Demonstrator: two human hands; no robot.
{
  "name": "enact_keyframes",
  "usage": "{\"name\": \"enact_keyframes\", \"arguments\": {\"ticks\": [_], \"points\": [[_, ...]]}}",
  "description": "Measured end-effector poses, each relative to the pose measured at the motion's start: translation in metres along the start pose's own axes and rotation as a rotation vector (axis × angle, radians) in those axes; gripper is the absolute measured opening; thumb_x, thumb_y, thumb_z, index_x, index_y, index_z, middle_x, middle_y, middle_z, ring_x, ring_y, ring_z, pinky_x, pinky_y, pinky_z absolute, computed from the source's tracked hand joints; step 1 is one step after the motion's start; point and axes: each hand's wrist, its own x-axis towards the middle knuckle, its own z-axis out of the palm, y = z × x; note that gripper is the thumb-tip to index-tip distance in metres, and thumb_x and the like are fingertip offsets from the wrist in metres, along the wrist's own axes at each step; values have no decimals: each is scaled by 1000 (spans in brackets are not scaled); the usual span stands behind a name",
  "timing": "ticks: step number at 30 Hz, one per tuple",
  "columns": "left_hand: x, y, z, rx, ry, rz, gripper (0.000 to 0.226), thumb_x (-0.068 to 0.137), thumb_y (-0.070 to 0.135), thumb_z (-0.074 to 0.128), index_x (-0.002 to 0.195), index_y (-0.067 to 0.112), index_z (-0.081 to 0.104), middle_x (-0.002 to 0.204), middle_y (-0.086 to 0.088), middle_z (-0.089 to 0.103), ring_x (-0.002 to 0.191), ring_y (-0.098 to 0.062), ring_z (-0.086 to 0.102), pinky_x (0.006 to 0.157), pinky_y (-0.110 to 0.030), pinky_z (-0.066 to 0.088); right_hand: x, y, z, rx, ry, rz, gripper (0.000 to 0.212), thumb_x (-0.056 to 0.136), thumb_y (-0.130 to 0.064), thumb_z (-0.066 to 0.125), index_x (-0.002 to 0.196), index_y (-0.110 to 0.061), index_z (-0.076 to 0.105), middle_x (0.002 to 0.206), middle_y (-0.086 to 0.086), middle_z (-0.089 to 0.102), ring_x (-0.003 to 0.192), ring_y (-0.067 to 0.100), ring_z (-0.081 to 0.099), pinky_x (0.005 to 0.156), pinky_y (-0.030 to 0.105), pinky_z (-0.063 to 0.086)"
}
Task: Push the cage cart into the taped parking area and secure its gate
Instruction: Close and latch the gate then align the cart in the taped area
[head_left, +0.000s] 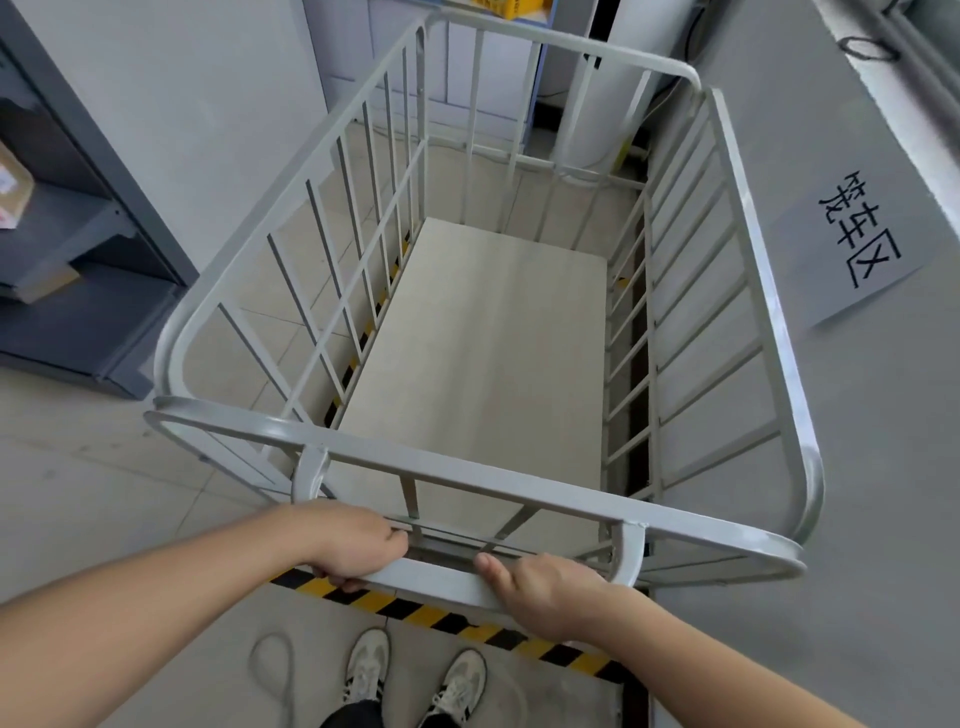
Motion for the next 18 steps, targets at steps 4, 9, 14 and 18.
{"name": "enact_keyframes", "arguments": {"ticks": [4,9,14,18], "points": [[4,-5,2,33,-19,28,52,68,41,16,85,11,55,73,-6,61,57,-21,48,63,-32,43,4,4,6,-25,45,14,63,95,-59,9,58,-18,39,63,6,46,74,28,54,75,37,43],[9,-8,5,-31,41,-22,55,81,45,15,75,12,59,62,-3,61,47,-19,47,64,-34,46,4,5,6,-40,63,2,55,97,-54,10,58,-25,34,61,5,46,75,30,56,78,40,45],[5,-7,7,-65,96,-45,56,90,43,19,67,14,61,55,-2,62,44,-18,53,68,-30,49,7,8,12,-26,90,50,88,91,-64,4,67,-3,62,62,10,61,69,22,62,81,35,48],[7,-8,8,-83,128,-17,52,90,39,20,72,10,60,58,-3,65,51,-21,58,71,-29,49,4,4,10,-6,24,85,85,91,-65,4,68,-8,63,53,6,59,47,14,59,78,30,51]]}}
